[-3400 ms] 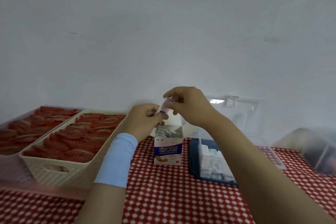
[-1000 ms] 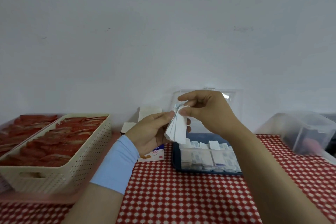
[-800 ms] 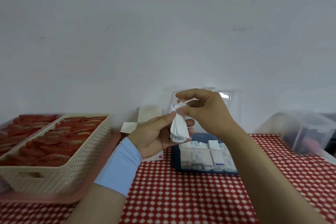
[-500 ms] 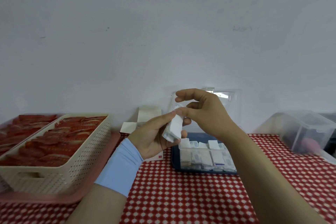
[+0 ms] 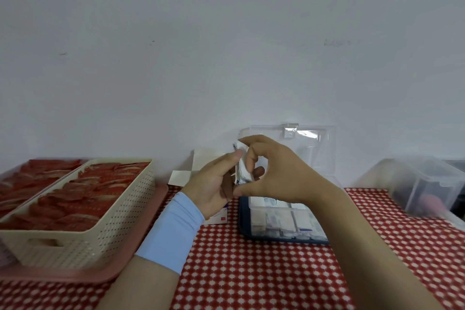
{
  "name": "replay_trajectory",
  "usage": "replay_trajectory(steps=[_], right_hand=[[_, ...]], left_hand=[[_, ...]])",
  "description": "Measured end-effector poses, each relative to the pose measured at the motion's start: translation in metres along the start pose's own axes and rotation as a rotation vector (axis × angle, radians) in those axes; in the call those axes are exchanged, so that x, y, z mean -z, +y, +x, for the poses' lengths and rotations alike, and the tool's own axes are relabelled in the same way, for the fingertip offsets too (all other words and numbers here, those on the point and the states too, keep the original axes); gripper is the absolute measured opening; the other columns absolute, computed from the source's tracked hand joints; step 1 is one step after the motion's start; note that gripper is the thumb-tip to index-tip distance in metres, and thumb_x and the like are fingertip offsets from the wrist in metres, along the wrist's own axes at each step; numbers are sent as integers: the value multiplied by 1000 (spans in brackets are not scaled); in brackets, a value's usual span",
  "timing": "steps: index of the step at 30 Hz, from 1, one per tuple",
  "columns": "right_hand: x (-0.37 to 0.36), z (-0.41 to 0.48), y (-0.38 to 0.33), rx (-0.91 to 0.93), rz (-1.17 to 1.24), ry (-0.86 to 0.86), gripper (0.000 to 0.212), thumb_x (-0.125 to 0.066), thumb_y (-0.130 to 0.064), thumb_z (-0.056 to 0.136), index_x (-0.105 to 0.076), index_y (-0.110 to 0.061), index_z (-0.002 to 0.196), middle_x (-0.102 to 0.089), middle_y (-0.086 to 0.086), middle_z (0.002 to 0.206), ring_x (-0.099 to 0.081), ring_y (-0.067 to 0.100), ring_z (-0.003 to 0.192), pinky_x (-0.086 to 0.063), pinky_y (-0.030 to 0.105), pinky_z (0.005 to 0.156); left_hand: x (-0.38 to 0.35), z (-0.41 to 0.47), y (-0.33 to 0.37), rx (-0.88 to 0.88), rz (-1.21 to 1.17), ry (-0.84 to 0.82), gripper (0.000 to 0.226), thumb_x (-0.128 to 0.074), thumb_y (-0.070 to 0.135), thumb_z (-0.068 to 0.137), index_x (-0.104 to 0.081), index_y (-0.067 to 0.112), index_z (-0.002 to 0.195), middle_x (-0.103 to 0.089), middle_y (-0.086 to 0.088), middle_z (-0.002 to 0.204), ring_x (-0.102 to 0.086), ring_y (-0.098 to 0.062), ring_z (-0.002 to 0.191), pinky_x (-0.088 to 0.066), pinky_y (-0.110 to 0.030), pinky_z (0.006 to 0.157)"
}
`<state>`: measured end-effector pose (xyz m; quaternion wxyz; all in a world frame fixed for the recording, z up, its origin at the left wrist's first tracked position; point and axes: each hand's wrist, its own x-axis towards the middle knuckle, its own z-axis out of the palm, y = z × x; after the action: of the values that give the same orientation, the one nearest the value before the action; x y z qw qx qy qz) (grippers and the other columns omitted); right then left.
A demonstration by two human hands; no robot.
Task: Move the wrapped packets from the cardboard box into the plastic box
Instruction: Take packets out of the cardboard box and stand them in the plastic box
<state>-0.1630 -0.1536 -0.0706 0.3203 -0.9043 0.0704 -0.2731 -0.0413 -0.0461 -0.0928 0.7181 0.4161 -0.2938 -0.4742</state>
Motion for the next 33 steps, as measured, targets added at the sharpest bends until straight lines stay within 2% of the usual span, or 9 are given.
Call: replay_trajectory(steps=[2,5,8,18,21,24,26,29,33], right_hand=[[0,0,0,10,-1,-13,40,-94,-30,57,-59,-21,73,-50,-22,131,-51,-15,112,-46,7,78],[-2,1,1,46,-24,-7,39,-93,-30,57,-59,-21,72,-56,-15,118,-63,3,86,-52,19,72],[-2,0,0,46,-21,-37,42,-94,-31,54,-58,-19,72,-55,-19,119,-64,6,69,-51,18,67],[-2,-2,-4,41,-61,-78,46,-94,-39,53,-56,-19,70,-54,-24,128,-69,9,90,-56,25,79],[5,-3,-3,-22,161,-96,33,-84,-33,73,-60,-13,83,-67,-9,104,-67,7,95,-53,25,88],[11,0,1,-93,435,12,13,-62,-15,96,-61,-12,109,-67,1,86,-67,8,79,-51,22,81],[15,0,2,-137,385,27,24,-60,-6,97,-64,-16,118,-71,0,84,-68,6,80,-50,15,79],[18,-2,2,-170,320,-19,19,-63,-7,95,-76,-17,105,-77,-4,91,-71,3,90,-51,8,79],[20,-1,3,-223,387,52,16,-65,-5,93,-78,-13,95,-77,0,89,-66,10,80,-56,17,77]], left_hand=[[-1,0,-1,5,4,0,50,-64,33,82,-64,4,122,-72,-14,105,-73,-26,94,-60,-34,67],[-1,0,-1,1,-15,4,48,-64,32,81,-65,3,119,-71,-14,105,-73,-24,91,-60,-32,66],[-2,1,-2,-4,-38,6,59,-65,33,81,-60,1,130,-64,-20,117,-71,-26,97,-61,-33,72],[4,3,-4,3,-27,-11,51,-64,33,82,-61,2,123,-69,-16,96,-72,-24,86,-60,-33,68],[9,0,-1,12,45,-78,42,-60,28,92,-61,2,125,-68,-13,103,-69,-21,88,-60,-34,76],[11,-4,1,56,43,-144,36,-56,24,94,-57,3,124,-68,-9,97,-68,-20,76,-58,-30,64],[12,-4,0,70,67,-199,39,-59,26,94,-56,5,126,-68,-7,99,-67,-20,77,-58,-30,64],[14,-4,-1,107,92,-230,39,-59,26,92,-55,7,126,-68,-8,101,-67,-21,79,-58,-31,66],[18,-8,2,135,126,-255,46,-54,20,91,-48,5,133,-71,-10,103,-69,-22,80,-58,-30,66]])
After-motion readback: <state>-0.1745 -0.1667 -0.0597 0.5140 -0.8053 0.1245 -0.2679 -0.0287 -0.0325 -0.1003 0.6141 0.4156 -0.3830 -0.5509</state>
